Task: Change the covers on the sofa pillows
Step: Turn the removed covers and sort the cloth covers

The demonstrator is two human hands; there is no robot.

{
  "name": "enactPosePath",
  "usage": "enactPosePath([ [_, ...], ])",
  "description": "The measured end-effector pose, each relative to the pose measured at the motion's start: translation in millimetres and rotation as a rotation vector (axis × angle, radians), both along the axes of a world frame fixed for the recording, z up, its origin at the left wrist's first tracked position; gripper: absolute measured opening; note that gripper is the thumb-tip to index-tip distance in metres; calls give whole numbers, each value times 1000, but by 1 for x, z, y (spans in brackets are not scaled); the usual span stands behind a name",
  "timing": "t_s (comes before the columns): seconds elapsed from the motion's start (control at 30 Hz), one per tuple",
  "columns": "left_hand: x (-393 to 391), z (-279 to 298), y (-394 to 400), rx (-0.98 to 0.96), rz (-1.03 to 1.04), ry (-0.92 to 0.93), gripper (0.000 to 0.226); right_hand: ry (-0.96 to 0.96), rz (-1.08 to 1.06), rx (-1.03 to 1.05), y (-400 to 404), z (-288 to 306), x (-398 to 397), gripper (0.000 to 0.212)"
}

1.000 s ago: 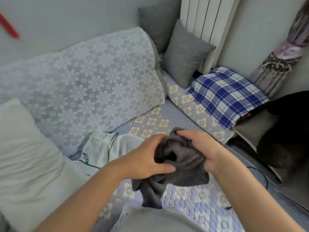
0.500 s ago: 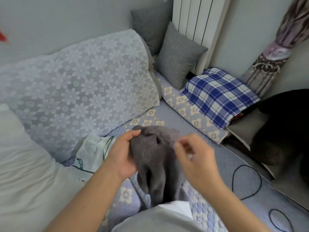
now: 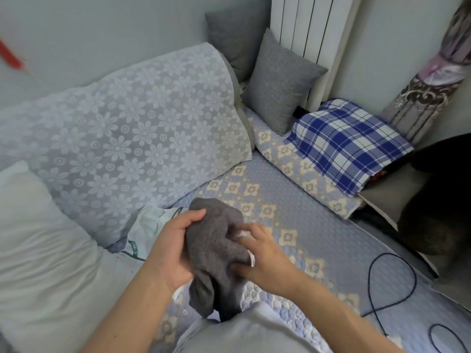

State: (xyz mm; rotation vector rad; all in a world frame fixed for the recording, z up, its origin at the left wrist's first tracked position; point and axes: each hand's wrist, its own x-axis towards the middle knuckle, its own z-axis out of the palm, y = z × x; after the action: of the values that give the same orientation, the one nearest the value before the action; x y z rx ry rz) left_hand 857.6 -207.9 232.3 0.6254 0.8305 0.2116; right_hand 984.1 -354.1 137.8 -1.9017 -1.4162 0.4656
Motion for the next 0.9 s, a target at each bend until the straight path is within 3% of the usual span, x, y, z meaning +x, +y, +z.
enactPosePath([
  [0.03,-3,0,3,13,50,-8,33,-101,15,31,2,0,0,23],
  [0.07,-6,0,8,21,117,-22,33,-164,23,51,2,3,-1,16],
  [0.13,-14,0,18,13,228,-71,37,-189,79,50,-6,11,-6,28],
  [0.17,-18,-1,21,-2,256,-95,39,-125,153,31,-12,14,-9,30],
  [0.23,-25,-4,23,-57,275,-136,41,213,279,-123,-22,17,-17,29],
  [0.3,-27,-6,19,-109,273,-149,42,584,55,-159,-20,13,-19,19],
  [0.33,-27,-6,16,-119,257,-143,43,616,-154,-150,-14,8,-16,16],
  [0.4,-25,-8,11,-127,191,-130,42,428,-384,-157,0,4,-6,45],
  [0.43,-24,-9,8,-130,150,-122,43,343,-371,-181,7,1,-3,61],
  [0.47,-23,-9,7,-128,114,-113,45,301,-336,-194,15,-4,2,64],
  [0.57,-17,-7,12,-59,47,-55,47,422,-373,-181,26,0,15,12],
  [0.7,-21,-10,23,156,-131,148,58,723,-396,-102,22,43,33,26],
  [0.83,-29,-13,18,243,-609,204,75,650,-266,-167,29,85,33,35],
  [0.9,-32,-15,16,198,-664,109,72,688,-285,-196,33,95,33,34],
])
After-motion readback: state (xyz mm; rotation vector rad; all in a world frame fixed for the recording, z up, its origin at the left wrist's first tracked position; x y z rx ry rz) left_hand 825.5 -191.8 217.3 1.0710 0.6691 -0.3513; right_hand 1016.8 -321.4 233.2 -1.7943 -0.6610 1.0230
